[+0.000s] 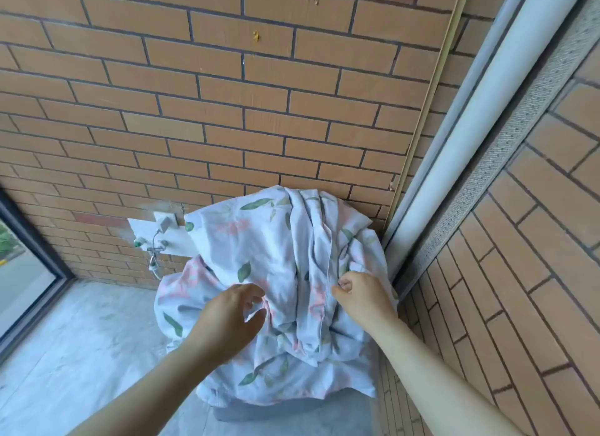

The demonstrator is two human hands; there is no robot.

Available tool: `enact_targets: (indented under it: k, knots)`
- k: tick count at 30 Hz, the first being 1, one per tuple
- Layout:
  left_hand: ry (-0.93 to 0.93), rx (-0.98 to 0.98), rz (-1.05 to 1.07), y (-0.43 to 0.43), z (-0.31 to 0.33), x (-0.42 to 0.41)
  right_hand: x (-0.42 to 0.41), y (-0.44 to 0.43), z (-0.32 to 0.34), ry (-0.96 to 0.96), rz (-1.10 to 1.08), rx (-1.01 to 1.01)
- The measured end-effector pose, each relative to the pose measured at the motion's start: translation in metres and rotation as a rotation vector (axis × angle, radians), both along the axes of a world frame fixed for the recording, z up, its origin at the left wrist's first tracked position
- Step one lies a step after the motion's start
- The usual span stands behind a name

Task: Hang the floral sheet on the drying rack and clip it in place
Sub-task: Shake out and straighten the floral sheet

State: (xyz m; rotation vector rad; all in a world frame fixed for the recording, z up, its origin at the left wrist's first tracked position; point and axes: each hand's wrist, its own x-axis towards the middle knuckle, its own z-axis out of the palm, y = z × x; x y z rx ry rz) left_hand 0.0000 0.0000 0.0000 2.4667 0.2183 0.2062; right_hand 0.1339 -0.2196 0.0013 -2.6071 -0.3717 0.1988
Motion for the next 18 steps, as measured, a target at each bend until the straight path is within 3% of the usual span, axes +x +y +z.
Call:
enact_targets:
  k: [6,10,18]
  knots:
    - [0.040,-0.012,0.043,0.002,-0.012,0.020,0.041,0.025,-0.035,0.141,-0.149,0.004]
    - [0.057,0.004,0.056,0.000,-0.012,0.029,0.052,0.031,-0.050,0.207,-0.201,0.153]
    - [0.039,-0.037,0.047,-0.009,-0.003,0.046,0.032,0.020,-0.024,0.052,-0.076,0.446]
